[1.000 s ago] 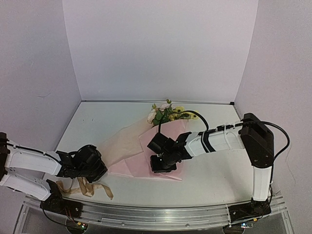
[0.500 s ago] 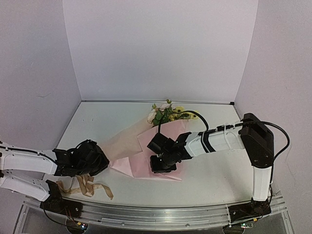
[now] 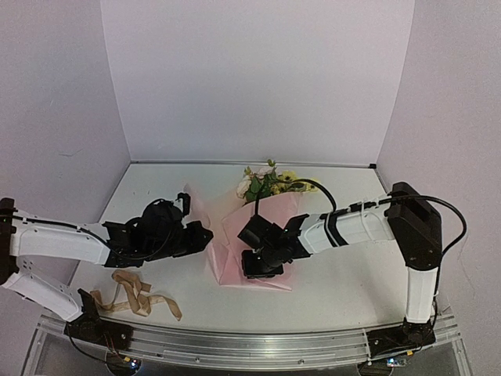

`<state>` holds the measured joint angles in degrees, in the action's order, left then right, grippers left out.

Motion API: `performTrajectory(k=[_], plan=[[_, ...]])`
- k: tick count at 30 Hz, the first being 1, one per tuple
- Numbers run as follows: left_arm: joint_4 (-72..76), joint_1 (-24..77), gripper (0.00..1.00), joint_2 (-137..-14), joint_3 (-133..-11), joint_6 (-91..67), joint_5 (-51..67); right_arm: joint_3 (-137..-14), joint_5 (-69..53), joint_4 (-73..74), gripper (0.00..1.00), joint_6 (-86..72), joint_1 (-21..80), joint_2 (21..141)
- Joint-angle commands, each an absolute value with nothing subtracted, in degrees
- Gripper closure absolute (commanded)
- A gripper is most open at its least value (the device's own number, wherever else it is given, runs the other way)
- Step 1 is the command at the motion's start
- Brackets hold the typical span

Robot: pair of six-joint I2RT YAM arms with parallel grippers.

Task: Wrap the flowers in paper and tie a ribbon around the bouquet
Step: Fold the 2/3-folded wrapping paper at the center of the board.

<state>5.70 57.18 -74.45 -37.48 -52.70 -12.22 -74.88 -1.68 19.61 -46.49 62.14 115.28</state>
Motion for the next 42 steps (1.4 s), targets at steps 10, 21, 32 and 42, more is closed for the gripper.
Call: performTrajectory(k=[10,21,32,42], plan=[[12.26,57.92,1.00,-89.77,-49.15,-44.10,-0.22,-66.99,2.19,9.12,0.76,-51.44,62.54,105.88],[11.34,58.19,1.00,-93.80,-52.82,-42.64,2.94,-59.21,7.44,9.91,0.75,-54.19,62.56,98.49],[10.75,58.97,1.00,-93.12,-55.58,-41.41,2.65,-60.32,5.41,10.63,0.69,-51.24,62.45,104.18],[11.41,59.84,1.00,-95.36,-61.04,-42.04,4.48,-57.34,5.96,6.81,0.72,-53.31,62.41,104.18]])
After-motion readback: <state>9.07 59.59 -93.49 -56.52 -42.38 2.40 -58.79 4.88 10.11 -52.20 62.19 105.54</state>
